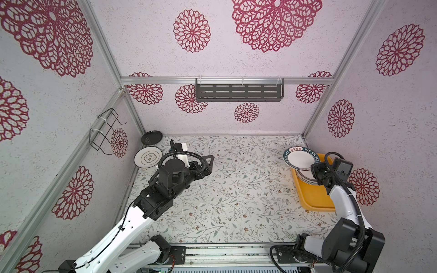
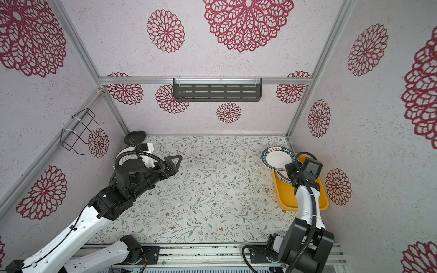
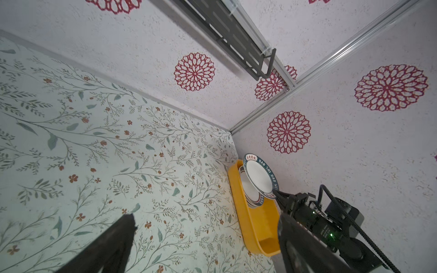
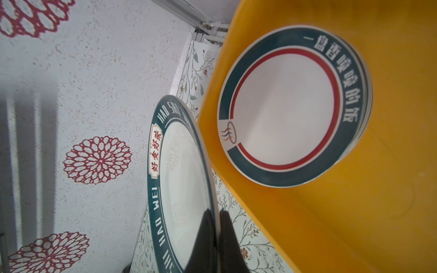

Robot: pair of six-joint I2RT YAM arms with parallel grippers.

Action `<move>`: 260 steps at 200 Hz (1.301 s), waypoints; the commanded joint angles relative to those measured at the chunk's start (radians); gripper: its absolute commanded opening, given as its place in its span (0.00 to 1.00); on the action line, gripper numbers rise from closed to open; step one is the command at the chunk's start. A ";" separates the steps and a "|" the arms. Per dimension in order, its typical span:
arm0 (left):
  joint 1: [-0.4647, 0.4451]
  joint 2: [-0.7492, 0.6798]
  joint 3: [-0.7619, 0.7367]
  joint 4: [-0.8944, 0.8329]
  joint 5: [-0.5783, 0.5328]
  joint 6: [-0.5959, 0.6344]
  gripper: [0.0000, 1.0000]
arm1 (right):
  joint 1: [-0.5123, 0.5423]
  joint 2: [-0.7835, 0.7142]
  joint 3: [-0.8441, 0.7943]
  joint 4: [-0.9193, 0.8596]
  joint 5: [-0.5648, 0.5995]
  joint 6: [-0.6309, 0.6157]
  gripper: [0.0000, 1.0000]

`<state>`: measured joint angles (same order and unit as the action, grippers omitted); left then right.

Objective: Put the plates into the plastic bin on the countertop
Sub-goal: 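Lower the HAO SHI plate onto the plate stack in the yellow bin, then open the right gripper to release the plate on the stack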

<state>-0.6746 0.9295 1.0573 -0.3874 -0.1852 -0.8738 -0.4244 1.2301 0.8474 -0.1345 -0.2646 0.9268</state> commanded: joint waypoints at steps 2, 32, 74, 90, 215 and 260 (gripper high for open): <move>-0.005 -0.043 -0.006 0.014 -0.112 0.033 0.97 | -0.029 0.029 0.000 0.106 -0.048 0.007 0.00; 0.002 -0.026 0.034 -0.028 -0.129 0.090 0.97 | -0.055 0.074 -0.016 0.163 -0.055 -0.007 0.00; 0.144 0.011 0.072 -0.070 0.022 0.079 0.99 | -0.091 0.092 -0.073 0.228 -0.030 -0.019 0.00; 0.193 0.006 0.060 -0.068 0.069 0.062 0.99 | -0.111 0.109 -0.094 0.272 -0.039 -0.025 0.00; 0.295 0.149 0.137 -0.093 0.206 0.068 0.97 | -0.146 0.265 -0.024 0.370 0.036 -0.023 0.00; 0.327 0.171 0.133 -0.075 0.207 0.052 0.97 | -0.146 0.285 0.011 0.293 0.054 -0.067 0.00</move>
<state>-0.3714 1.0908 1.1763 -0.4774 0.0090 -0.8200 -0.5694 1.5097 0.8066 0.1497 -0.2249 0.8906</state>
